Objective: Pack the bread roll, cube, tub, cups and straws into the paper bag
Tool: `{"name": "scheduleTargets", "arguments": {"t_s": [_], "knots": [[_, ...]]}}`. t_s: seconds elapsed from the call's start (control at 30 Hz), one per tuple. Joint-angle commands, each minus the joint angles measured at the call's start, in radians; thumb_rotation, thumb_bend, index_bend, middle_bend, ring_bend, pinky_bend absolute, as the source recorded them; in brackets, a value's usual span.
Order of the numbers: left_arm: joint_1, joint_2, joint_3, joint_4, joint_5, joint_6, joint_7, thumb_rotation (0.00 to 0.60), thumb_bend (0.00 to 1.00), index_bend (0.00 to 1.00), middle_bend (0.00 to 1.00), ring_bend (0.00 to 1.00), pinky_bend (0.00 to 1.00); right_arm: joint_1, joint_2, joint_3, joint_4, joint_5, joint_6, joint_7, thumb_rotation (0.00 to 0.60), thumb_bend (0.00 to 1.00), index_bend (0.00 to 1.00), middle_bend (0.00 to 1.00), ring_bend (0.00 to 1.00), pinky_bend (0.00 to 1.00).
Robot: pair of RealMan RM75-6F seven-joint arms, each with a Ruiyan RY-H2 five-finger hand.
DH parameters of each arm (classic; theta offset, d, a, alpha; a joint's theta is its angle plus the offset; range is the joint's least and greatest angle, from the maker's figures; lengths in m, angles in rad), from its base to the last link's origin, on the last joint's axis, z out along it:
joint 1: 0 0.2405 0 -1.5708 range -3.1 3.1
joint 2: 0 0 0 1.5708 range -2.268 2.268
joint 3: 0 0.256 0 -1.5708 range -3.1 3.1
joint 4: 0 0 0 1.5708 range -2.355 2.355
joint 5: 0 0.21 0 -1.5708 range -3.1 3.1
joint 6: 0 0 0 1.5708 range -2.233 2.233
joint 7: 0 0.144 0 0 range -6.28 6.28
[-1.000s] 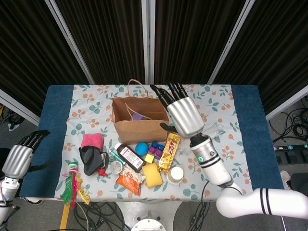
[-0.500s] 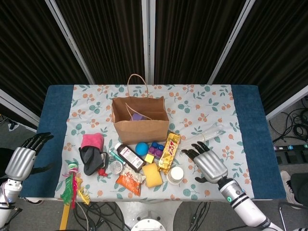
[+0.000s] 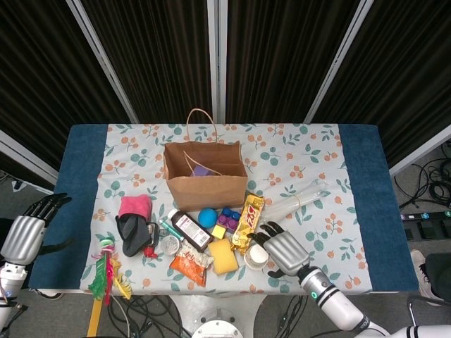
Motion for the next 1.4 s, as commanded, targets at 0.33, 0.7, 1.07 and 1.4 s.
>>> {"name": "scheduleTargets", "arguments": {"t_s": [0.33, 0.7, 1.07, 1.4], "knots": [[0.003, -0.007, -0.002, 0.027, -0.004, 0.000, -0.019, 0.600, 0.13, 0.24, 0.27, 0.18, 0.26, 0.018, -0.070, 0.016, 0.040, 0.070, -0.004, -0.066, 0.600, 0.00, 0.21, 0.28, 0.13, 0.14], [0.009, -0.014, -0.003, 0.040, -0.010, 0.001, -0.028, 0.600, 0.13, 0.24, 0.27, 0.18, 0.26, 0.013, -0.125, 0.026, 0.078, 0.086, 0.036, -0.098, 0.600, 0.08, 0.44, 0.44, 0.31, 0.30], [0.008, -0.009, -0.005, 0.036, -0.003, 0.009, -0.031, 0.600, 0.13, 0.24, 0.27, 0.18, 0.26, -0.001, -0.019, 0.120, -0.098, -0.059, 0.169, -0.076, 0.600, 0.14, 0.55, 0.51, 0.38, 0.38], [0.007, -0.012, 0.006, 0.000, 0.011, 0.006, -0.006, 0.600, 0.13, 0.24, 0.27, 0.18, 0.26, 0.053, 0.179, 0.454, -0.343, -0.029, 0.313, -0.058, 0.600, 0.15, 0.56, 0.52, 0.39, 0.39]]}}
